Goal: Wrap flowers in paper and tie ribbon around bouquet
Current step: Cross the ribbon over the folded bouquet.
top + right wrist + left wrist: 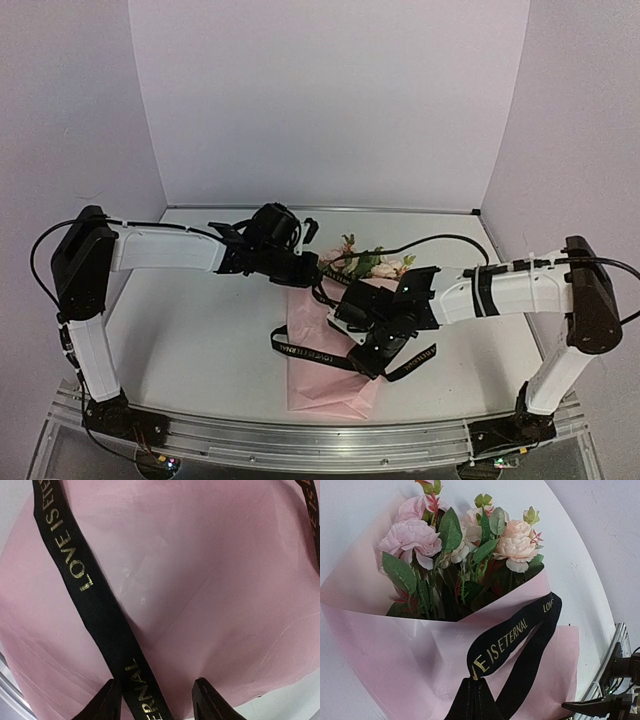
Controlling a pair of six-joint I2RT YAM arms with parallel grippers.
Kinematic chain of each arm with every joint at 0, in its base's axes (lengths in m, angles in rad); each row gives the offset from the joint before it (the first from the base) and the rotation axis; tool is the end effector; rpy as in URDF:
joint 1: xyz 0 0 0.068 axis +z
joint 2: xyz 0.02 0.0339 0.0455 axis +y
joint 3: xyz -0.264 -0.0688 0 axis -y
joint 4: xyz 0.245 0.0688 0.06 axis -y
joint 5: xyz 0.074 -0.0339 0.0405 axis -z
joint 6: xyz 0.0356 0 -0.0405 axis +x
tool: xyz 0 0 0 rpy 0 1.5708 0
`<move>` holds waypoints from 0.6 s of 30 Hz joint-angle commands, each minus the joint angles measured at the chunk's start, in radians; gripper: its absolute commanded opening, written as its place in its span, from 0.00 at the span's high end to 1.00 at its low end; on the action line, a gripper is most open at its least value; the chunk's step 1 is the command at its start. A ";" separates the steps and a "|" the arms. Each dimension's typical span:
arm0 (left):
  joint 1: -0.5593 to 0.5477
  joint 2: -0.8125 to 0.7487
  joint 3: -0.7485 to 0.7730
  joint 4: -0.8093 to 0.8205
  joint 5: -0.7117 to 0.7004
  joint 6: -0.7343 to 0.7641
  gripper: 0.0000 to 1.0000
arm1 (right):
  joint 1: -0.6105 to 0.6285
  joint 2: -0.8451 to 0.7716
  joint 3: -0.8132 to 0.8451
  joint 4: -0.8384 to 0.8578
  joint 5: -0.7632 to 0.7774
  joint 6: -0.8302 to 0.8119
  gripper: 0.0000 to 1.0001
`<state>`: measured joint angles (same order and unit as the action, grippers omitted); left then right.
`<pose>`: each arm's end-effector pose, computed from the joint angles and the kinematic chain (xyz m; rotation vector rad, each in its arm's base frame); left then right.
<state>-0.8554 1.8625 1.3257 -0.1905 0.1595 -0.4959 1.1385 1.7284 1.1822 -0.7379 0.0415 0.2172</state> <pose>0.2703 -0.3197 0.2201 0.5239 2.3922 -0.8393 0.1408 0.3017 0.1931 -1.2746 2.5879 0.2145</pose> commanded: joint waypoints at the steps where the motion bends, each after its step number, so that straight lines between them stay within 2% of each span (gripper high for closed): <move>1: 0.016 -0.077 -0.013 0.017 -0.035 -0.039 1.00 | 0.025 0.040 0.038 -0.039 0.067 0.006 0.56; 10: 0.039 -0.135 -0.077 0.025 -0.071 -0.071 1.00 | 0.030 0.013 0.053 -0.052 0.141 0.024 0.98; 18: 0.042 -0.263 -0.271 0.076 -0.119 -0.081 1.00 | -0.106 -0.075 0.077 -0.054 0.069 0.069 1.00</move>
<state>-0.8150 1.6946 1.1347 -0.1683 0.0776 -0.5599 1.1059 1.7352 1.2095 -0.7791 0.1248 0.2511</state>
